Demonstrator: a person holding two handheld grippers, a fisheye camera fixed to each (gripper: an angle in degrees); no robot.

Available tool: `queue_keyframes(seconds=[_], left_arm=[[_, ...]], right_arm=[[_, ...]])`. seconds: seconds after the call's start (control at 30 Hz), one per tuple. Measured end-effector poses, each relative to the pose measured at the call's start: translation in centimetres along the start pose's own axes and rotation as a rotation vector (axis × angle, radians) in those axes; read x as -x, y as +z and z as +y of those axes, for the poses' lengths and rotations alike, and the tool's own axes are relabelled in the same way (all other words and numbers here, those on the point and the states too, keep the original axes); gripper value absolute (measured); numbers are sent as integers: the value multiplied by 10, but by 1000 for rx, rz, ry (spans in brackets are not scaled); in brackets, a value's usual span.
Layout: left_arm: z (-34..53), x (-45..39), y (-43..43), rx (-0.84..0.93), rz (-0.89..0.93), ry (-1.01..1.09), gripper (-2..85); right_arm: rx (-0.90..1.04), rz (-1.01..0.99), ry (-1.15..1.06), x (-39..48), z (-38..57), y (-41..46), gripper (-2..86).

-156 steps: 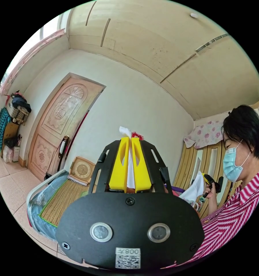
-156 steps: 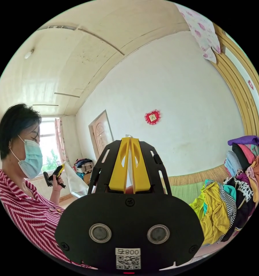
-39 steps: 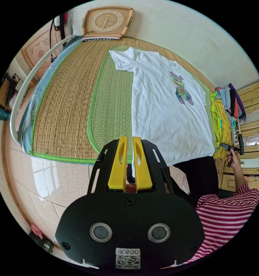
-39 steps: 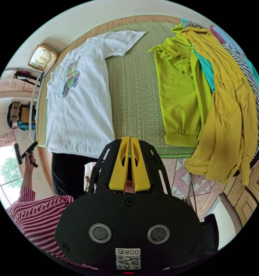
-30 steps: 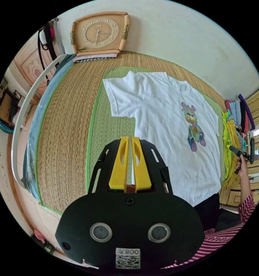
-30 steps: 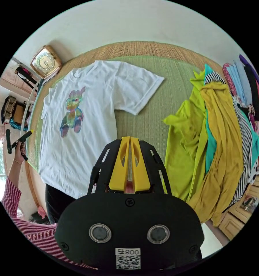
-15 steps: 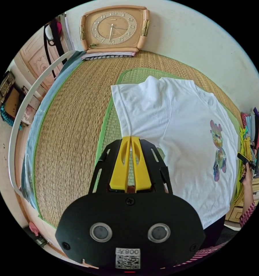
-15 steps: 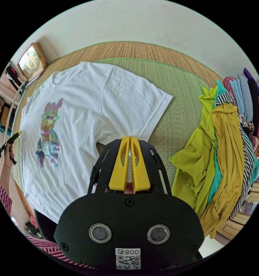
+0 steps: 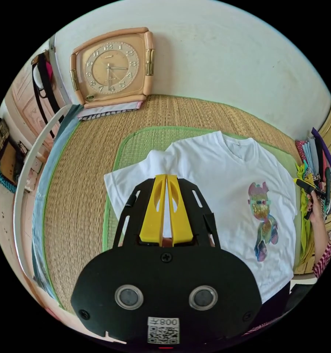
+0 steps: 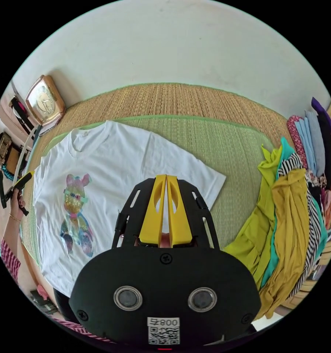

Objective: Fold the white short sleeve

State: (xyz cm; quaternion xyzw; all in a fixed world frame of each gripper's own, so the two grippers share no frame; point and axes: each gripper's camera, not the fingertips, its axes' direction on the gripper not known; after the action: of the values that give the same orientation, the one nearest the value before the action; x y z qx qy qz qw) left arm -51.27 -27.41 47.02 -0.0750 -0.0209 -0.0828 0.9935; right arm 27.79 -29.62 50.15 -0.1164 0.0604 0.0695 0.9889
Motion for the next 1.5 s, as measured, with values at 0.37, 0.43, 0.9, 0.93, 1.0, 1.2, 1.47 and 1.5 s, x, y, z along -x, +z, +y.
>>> queue_keyframes(seconds=[0.37,0.43,0.9,0.93,1.0,1.2,1.47,1.5], left_arm=[[-20,9,52,1,-71,-121,3],[-16,-4,47,-57,-37,-76,3],[54,-28,36,-37,-4,-15,3],[67,-29,38,-24,-50,-6,3],[77,-26,49,29,-112,-10,3],[76,-23,40,19,-40,-89,4],[85,-133,30,-1,273,163,25],[86,-156,31,0,325,202,30]], right_arm=[[26,-4,40,-17,-37,52,-5],[3,7,38,-16,-32,49,-5],[-71,-128,-24,-30,23,7,-4],[-67,-124,-33,-30,33,6,-4],[-6,-68,-43,-36,63,16,-4],[24,-107,16,-64,63,10,-3],[0,-99,124,-124,127,-27,32],[17,-126,143,-132,135,-25,50]])
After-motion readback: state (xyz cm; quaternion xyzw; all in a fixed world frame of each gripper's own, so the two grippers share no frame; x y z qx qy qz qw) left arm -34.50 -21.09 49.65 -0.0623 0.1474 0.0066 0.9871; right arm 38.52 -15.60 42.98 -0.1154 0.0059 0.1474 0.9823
